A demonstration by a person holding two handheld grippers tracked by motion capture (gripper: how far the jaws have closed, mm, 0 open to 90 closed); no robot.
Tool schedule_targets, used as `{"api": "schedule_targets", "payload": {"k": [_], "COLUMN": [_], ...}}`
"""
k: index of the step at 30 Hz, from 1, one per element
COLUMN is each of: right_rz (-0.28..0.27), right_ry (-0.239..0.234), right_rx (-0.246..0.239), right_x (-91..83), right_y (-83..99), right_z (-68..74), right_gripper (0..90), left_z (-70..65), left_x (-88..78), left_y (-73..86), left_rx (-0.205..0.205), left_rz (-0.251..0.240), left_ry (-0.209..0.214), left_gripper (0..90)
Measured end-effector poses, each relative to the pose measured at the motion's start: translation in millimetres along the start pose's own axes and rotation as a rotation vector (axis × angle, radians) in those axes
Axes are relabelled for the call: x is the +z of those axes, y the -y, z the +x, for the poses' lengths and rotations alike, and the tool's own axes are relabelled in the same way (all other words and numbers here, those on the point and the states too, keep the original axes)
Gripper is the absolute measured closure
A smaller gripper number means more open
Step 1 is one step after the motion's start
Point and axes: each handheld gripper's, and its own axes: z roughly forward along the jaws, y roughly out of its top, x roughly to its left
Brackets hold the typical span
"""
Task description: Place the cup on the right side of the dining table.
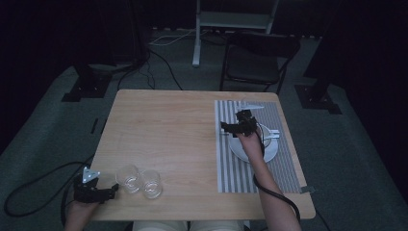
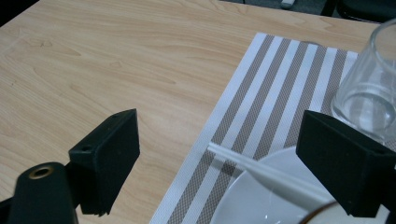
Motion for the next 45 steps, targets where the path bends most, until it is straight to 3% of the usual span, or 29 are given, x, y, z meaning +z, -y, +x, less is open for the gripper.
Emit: {"api": "schedule_targets", "payload": {"k": [5,11,25,38,45], "right_rz": [0.005,-0.022,-0.025,-0.009,0.005], "right_ry": [-0.030,-0.030,-0.029,-0.064,-0.043], "right_rx": [-0.009,-0.005,-0.016,-0.002,0.016], "right_x": [-5.4,-16.6,-37.3,-56.7,-71.4], "right_y": [15.3,36.8,76.7,115.1,137.8], "right_z": [5.5,9.9,17.5,13.3,3.5], "right_gripper": [13.1,13.0,12.7,12.6,12.5], "left_z": [0.0,0.1,0.1,0.0,0.1], "left_x": [0.0,0.0,0.0,0.1,0.0], "left_y": [0.0,0.0,0.0,0.0,0.0], "left_rx": [0.000,0.001,0.001,0.000,0.001], "left_rz": [0.000,0.001,0.001,-0.001,0.001], "left_ry": [0.000,0.000,0.000,0.001,0.000], "left_gripper": [0.9,0.9,0.9,0.9,0.9]}}
